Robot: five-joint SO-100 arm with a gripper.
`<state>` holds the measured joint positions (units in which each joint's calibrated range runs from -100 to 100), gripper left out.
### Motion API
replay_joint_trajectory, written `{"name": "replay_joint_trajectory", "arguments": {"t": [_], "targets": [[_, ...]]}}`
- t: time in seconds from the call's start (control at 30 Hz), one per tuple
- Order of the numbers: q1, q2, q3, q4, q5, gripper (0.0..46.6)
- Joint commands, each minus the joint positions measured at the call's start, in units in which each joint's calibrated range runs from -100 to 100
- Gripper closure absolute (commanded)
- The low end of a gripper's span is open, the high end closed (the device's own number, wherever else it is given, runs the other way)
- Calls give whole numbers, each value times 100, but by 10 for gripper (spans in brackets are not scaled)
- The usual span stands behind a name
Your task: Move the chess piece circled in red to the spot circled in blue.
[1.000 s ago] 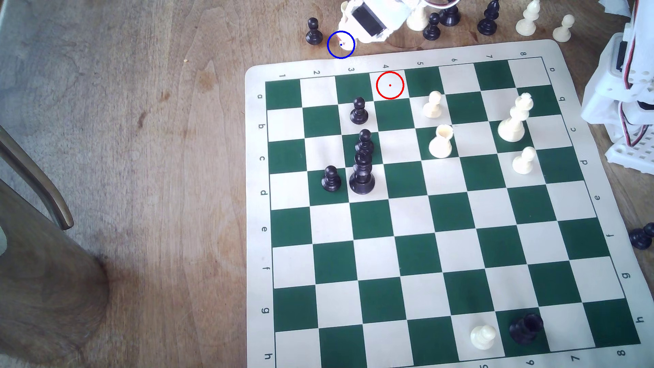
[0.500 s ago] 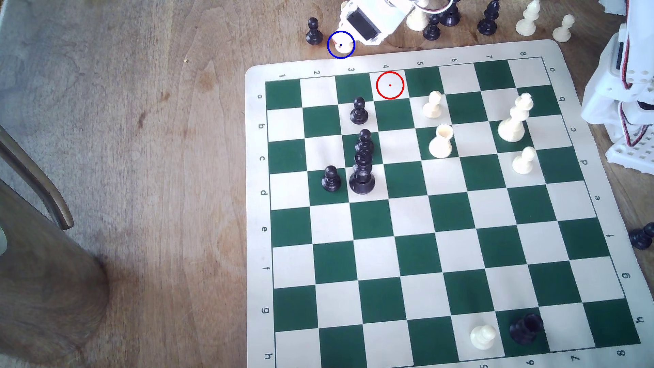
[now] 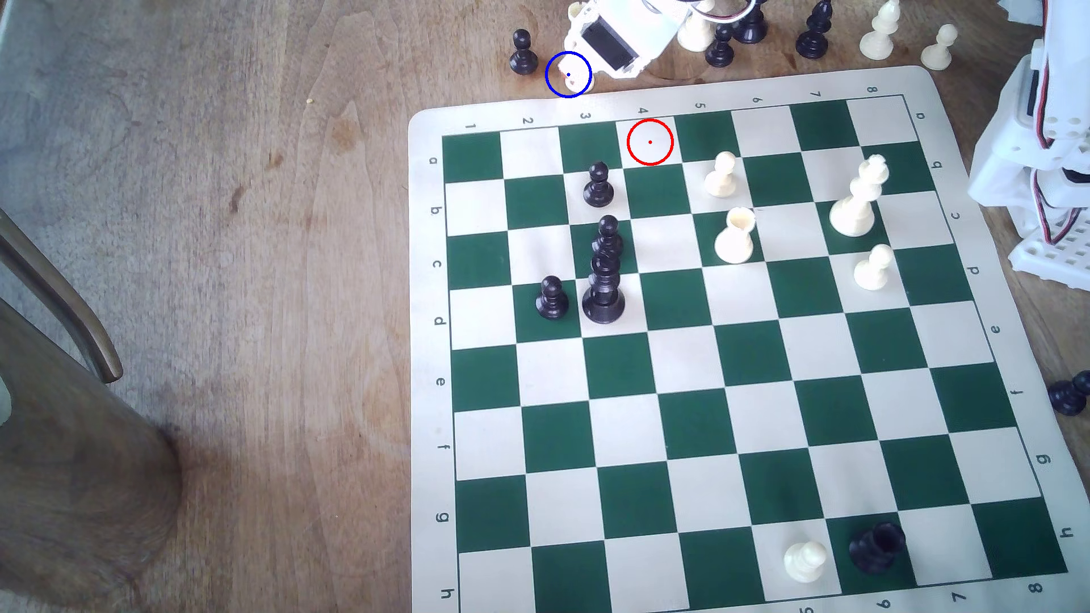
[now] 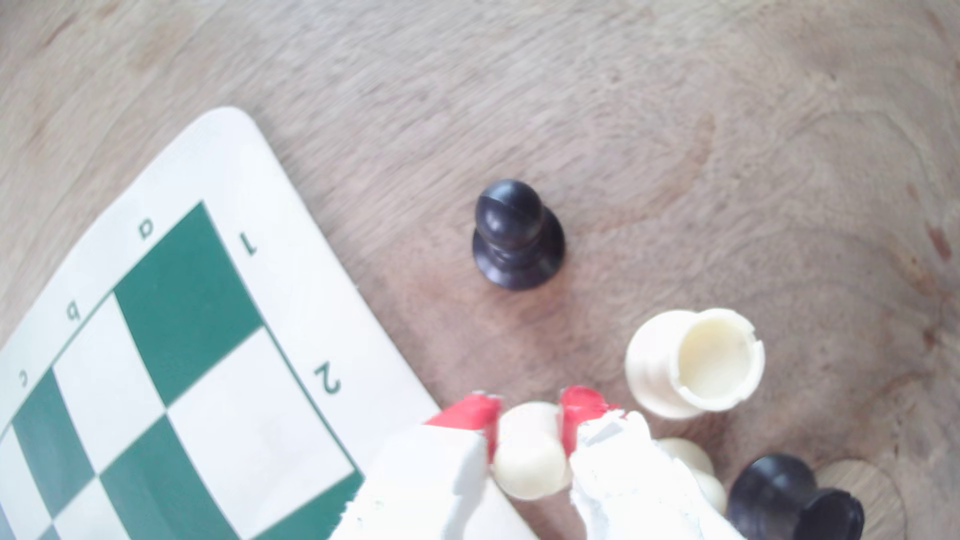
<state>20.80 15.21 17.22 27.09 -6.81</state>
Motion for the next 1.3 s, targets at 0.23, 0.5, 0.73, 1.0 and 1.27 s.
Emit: {"name": "replay_joint_trajectory", "arguments": {"t": [0.23, 0.5, 0.73, 1.0, 1.27], "targets": [[91, -409, -217, 51, -39, 299], [99, -1062, 55, 190, 0, 300], [13, -1682, 318, 567, 29, 303], [-136, -3261, 1660, 919, 171, 299], [-785, -5595, 3210, 2033, 210, 301]]}}
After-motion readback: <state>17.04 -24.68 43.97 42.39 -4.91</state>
